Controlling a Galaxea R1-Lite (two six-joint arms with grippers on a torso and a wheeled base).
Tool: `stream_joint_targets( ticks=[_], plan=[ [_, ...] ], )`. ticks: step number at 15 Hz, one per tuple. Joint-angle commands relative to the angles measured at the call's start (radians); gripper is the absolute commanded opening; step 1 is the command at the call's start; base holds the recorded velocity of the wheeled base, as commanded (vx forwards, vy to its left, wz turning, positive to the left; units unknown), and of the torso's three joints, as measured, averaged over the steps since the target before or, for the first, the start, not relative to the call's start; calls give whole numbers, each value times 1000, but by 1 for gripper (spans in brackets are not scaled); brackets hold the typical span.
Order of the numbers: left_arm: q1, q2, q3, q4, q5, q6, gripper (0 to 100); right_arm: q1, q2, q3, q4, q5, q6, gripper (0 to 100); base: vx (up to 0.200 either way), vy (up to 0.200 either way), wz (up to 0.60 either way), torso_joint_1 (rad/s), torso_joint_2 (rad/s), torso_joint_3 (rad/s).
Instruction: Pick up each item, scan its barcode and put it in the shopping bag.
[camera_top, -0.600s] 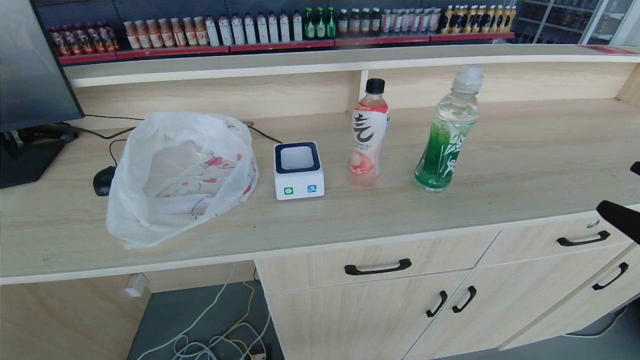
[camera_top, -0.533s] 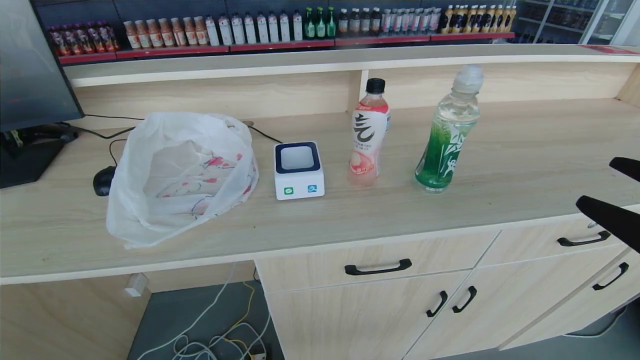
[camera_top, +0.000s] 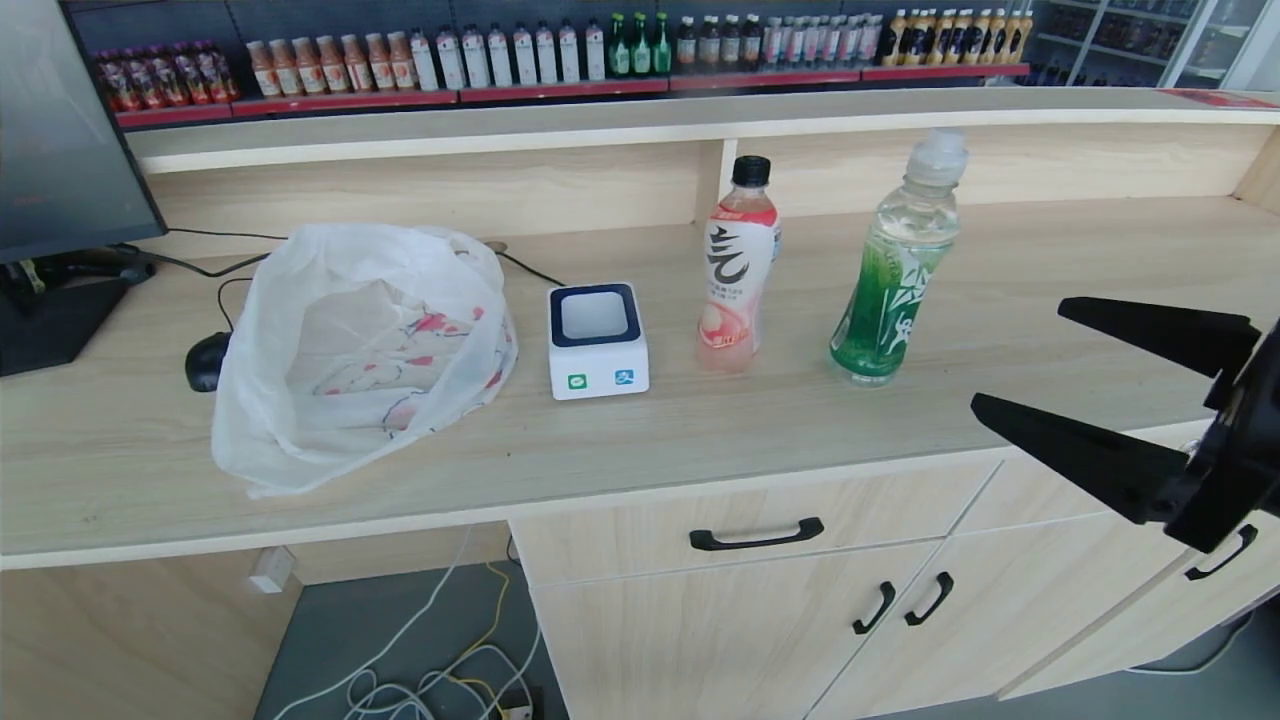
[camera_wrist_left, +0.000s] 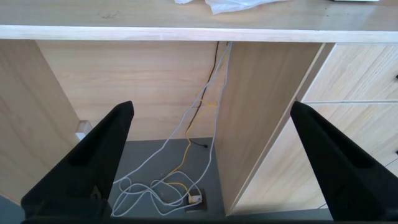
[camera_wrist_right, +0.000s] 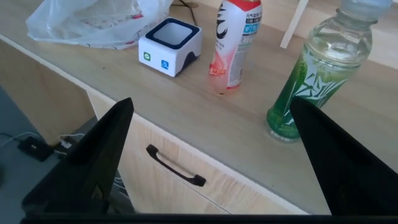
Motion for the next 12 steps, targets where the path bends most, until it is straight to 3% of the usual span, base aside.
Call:
stream_joint_targets(
  ticks=[1, 9, 12],
  plan=[
    [0, 0, 0, 1, 0, 0, 100, 180, 21, -19, 1, -186, -1, 100, 0, 0, 0, 0, 0, 0],
    [0, 0, 0, -1, 0, 0, 100, 416, 43, -55, 1, -603, -49, 100, 0, 0, 0, 0, 0, 0],
    [0, 0, 0, 1, 0, 0, 100, 449, 61, -98, 1, -677, -73, 100, 0, 0, 0, 0, 0, 0]
  ],
)
